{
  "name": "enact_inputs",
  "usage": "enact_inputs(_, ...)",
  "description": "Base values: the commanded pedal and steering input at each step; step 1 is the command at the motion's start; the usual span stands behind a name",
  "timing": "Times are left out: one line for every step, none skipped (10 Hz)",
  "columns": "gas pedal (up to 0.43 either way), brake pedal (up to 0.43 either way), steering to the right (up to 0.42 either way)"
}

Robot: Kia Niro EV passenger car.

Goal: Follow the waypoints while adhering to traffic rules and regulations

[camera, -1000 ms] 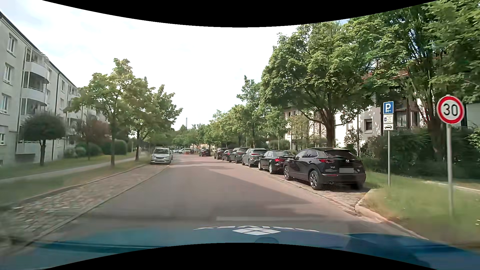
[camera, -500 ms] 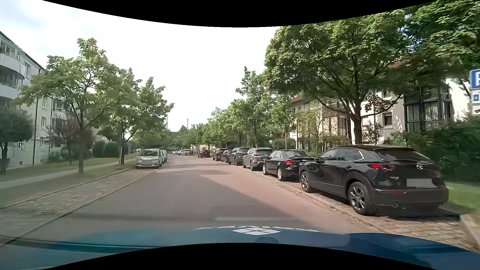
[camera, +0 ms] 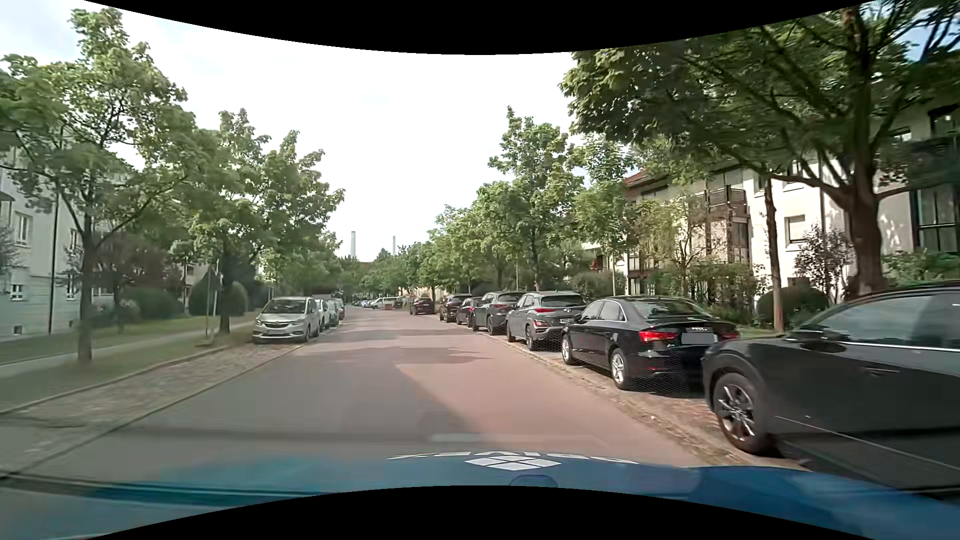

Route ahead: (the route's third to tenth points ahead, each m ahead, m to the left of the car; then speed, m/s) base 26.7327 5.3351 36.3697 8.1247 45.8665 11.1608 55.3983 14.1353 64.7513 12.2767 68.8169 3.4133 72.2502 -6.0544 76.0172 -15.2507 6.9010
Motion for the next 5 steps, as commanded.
enact_inputs(0.157, 0.000, -0.062)
enact_inputs(0.157, 0.000, -0.062)
enact_inputs(0.157, 0.000, -0.063)
enact_inputs(0.157, 0.000, -0.062)
enact_inputs(0.157, 0.000, -0.062)
